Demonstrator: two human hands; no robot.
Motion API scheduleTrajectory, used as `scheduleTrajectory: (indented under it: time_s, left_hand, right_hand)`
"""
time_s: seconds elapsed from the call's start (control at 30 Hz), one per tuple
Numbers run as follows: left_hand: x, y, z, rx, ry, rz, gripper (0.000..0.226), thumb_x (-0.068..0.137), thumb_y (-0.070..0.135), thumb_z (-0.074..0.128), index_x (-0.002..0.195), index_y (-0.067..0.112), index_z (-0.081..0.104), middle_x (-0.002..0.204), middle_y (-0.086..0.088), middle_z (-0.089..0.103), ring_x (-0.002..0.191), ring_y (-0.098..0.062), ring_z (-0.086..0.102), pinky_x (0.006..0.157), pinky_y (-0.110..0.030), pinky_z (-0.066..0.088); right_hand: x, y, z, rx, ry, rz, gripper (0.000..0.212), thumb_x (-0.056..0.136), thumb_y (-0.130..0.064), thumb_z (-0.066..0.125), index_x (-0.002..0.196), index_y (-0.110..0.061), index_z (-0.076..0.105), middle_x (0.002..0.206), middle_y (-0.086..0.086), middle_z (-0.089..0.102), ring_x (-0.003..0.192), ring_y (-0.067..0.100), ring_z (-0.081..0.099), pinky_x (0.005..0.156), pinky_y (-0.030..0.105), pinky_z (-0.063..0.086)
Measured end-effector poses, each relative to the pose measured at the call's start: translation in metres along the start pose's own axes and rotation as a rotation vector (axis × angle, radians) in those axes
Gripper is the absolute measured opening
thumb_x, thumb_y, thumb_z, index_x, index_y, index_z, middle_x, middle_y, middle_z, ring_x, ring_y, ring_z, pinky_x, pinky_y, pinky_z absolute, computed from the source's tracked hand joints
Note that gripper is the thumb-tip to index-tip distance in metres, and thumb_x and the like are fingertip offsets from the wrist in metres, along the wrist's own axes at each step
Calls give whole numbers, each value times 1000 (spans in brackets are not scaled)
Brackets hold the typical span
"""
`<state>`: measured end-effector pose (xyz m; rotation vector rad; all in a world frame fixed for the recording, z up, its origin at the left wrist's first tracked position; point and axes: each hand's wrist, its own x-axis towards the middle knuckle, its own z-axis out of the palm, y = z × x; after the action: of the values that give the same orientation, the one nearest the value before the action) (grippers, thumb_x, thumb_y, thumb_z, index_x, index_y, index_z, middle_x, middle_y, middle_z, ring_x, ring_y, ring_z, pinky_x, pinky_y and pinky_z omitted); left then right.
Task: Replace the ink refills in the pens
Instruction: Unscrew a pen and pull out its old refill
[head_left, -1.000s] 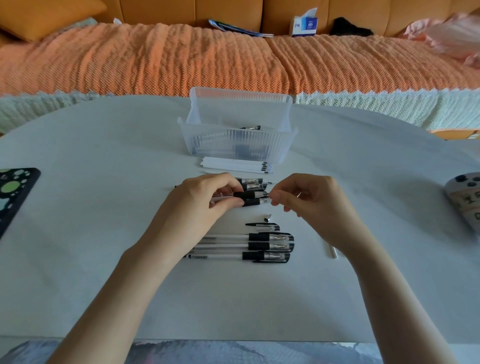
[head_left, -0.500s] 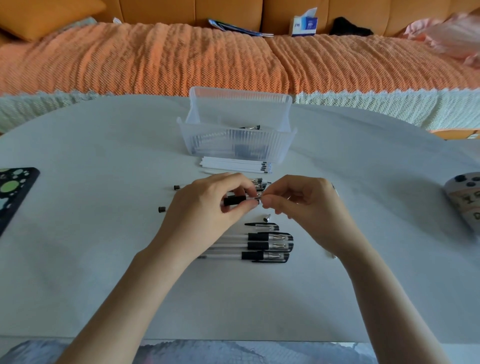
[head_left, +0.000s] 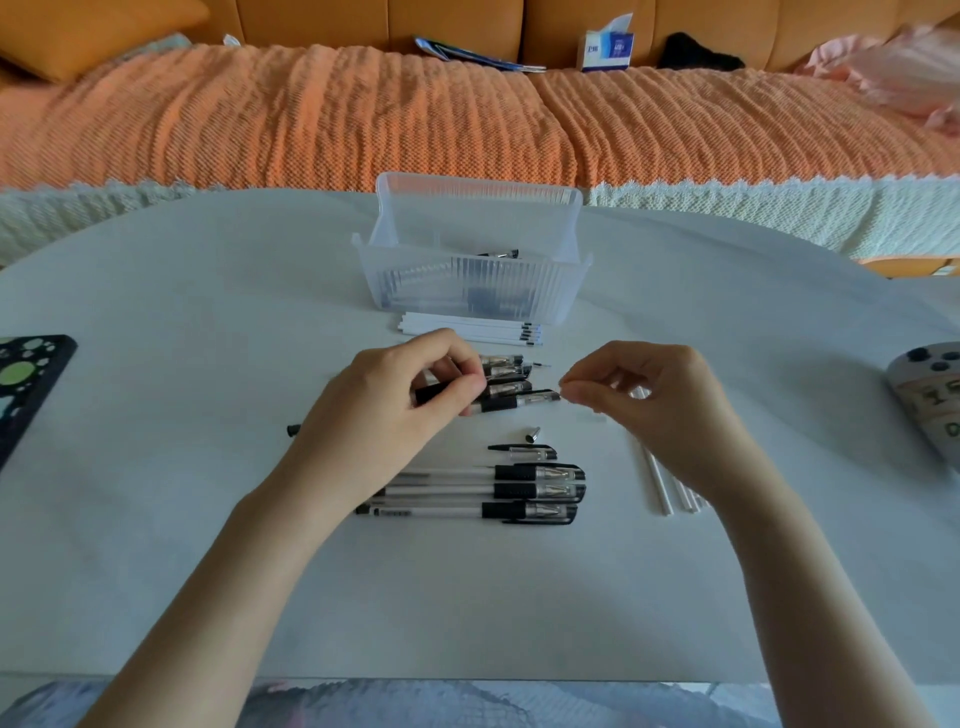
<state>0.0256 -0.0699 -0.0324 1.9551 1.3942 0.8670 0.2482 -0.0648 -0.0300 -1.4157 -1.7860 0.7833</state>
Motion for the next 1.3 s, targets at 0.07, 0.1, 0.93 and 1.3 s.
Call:
scheduleTrajectory:
  time_s: [0.07, 0.1, 0.93, 1.3]
  left_hand:
    - [-1, 0, 0, 17, 1, -3, 9, 87, 39, 58, 83, 31, 57, 75, 17, 65, 75, -10, 62, 73, -41, 50]
    - [-2, 0, 2, 27, -3, -5, 8, 87, 38, 58, 83, 32, 57, 75, 17, 65, 76, -8, 62, 74, -40, 51]
    - [-1, -3, 5, 81, -36, -50, 6, 82, 40, 63, 83, 35, 59, 80, 17, 63, 80, -4, 57, 70, -27, 46]
    - [-1, -3, 5, 84, -48, -6, 11, 84, 26, 65, 90, 35, 62, 83, 19, 62, 76, -15, 59, 71, -27, 45]
  right_hand:
    - [1, 8, -3, -153, -34, 46, 14, 76, -12, 75, 69, -23, 69, 62, -9, 62, 58, 4, 50, 58, 13, 38]
    - [1, 12, -3, -233, -54, 62, 14, 75, -13, 75, 69, -24, 68, 65, -10, 63, 60, 5, 51, 60, 17, 41]
    - [2, 6, 19, -318, -265, -57, 15, 81, -13, 70, 89, -25, 73, 89, -7, 58, 74, 3, 48, 72, 15, 39]
    - [1, 0, 22, -205, -96, -31, 7, 83, -16, 68, 84, -23, 68, 75, -14, 64, 67, -5, 54, 62, 6, 37]
